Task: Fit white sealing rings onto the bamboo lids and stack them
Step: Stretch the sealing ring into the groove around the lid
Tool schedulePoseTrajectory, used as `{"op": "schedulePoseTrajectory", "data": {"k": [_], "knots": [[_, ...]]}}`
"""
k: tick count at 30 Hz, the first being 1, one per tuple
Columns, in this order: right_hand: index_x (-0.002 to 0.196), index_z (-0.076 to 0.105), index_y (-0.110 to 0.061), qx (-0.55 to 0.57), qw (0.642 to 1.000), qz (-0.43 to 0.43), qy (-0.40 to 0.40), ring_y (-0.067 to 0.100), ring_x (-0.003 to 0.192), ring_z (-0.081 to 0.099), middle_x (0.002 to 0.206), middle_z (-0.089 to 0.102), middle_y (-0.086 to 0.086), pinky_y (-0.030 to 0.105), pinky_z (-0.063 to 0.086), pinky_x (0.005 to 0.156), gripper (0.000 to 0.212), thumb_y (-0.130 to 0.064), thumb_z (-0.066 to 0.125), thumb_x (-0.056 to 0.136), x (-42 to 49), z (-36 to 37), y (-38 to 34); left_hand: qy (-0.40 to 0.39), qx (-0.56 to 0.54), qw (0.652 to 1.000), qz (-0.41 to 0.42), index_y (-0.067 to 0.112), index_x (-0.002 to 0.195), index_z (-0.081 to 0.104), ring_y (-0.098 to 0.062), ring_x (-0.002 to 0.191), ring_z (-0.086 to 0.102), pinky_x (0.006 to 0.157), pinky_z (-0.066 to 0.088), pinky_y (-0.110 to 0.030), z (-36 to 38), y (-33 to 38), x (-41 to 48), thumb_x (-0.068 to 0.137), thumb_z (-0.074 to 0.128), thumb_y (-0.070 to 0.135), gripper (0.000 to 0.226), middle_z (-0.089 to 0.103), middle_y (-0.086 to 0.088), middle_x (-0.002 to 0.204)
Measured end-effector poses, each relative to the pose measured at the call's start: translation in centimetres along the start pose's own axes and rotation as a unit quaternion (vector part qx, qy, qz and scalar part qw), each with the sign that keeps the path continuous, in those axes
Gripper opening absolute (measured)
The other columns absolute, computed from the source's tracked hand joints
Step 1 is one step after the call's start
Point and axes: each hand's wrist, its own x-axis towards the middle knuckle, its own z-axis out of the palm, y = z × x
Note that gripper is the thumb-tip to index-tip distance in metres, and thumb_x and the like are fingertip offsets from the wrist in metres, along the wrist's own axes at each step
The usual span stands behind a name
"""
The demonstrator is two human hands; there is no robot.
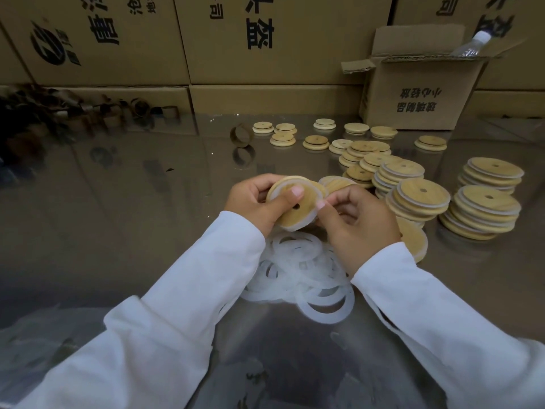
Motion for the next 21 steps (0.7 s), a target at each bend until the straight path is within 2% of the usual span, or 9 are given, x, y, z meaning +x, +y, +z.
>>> {"op": "schedulePoseTrajectory", "data": {"k": [1, 3, 8, 12, 15, 17, 21], "knots": [[0.069, 0.054, -0.027, -0.017, 1.0, -0.004, 0.006, 0.002, 0.066, 0.06, 0.07, 0.063, -0.012, 0.011, 0.046, 0.061, 0.017, -0.027, 0.064, 0.082, -0.07, 0.08, -0.04, 0.006, 0.003, 1.0, 0.005, 0.015, 0.084, 0.067, -0.004, 0.063, 0.063, 0.061, 0.053, -0.019, 0.11, -0.06, -0.01, 0.081, 0.065, 0.009, 0.008, 0.068, 0.008, 0.064], [0.067, 0.052, -0.029, -0.057, 0.998, -0.011, 0.01, 0.0, 0.061, 0.056, 0.066, 0.059, -0.016, 0.005, 0.041, 0.055, 0.019, -0.031, 0.063, 0.082, -0.16, 0.06, -0.09, 0.017, 0.007, 1.0, 0.005, 0.016, 0.084, 0.067, -0.003, 0.062, 0.063, 0.059, 0.052, -0.018, 0.31, -0.17, 0.04, 0.082, 0.064, 0.009, 0.008, 0.067, 0.009, 0.064], [0.066, 0.05, -0.029, -0.101, 0.995, -0.016, 0.014, 0.0, 0.059, 0.052, 0.065, 0.055, -0.017, 0.002, 0.036, 0.053, 0.021, -0.025, 0.06, 0.084, 0.1, -0.16, 0.05, -0.004, 0.011, 1.0, -0.003, 0.014, 0.085, 0.064, -0.012, 0.069, 0.063, 0.066, 0.054, -0.024, 0.52, -0.24, 0.02, 0.081, 0.064, 0.007, 0.008, 0.067, -0.001, 0.076], [0.065, 0.047, -0.028, -0.117, 0.993, -0.006, 0.024, 0.005, 0.063, 0.056, 0.067, 0.059, -0.011, 0.012, 0.038, 0.053, 0.025, -0.02, 0.058, 0.085, 0.34, -0.32, 0.06, -0.028, 0.0, 1.0, -0.012, 0.012, 0.086, 0.063, -0.021, 0.077, 0.062, 0.076, 0.053, -0.035, 0.34, -0.14, 0.02, 0.08, 0.063, 0.002, 0.011, 0.066, -0.008, 0.083], [0.065, 0.052, -0.024, -0.08, 0.997, 0.001, 0.015, 0.011, 0.067, 0.062, 0.07, 0.064, -0.005, 0.028, 0.052, 0.064, 0.022, -0.016, 0.061, 0.084, 0.54, -0.47, -0.12, -0.028, -0.013, 0.999, -0.022, 0.01, 0.088, 0.062, -0.023, 0.078, 0.062, 0.077, 0.052, -0.039, 0.02, -0.05, 0.12, 0.082, 0.061, 0.003, 0.01, 0.065, -0.01, 0.083], [0.064, 0.055, -0.022, -0.049, 0.999, 0.011, 0.01, 0.017, 0.069, 0.065, 0.072, 0.067, -0.001, 0.041, 0.055, 0.072, 0.022, -0.014, 0.063, 0.083, 0.6, -0.61, -0.27, -0.026, -0.017, 0.999, -0.031, 0.01, 0.09, 0.063, -0.023, 0.079, 0.062, 0.078, 0.052, -0.039, -0.16, -0.07, 0.24, 0.083, 0.06, 0.005, 0.009, 0.065, -0.01, 0.084], [0.063, 0.057, -0.021, -0.03, 0.999, 0.012, 0.0, 0.018, 0.073, 0.066, 0.07, 0.068, -0.001, 0.045, 0.054, 0.076, 0.022, -0.013, 0.065, 0.082, 0.59, -0.81, -0.47, -0.024, -0.038, 0.998, -0.049, 0.011, 0.089, 0.063, -0.016, 0.072, 0.063, 0.072, 0.053, -0.035, -0.41, -0.21, 0.48, 0.084, 0.057, 0.005, 0.01, 0.066, -0.005, 0.079]]}}
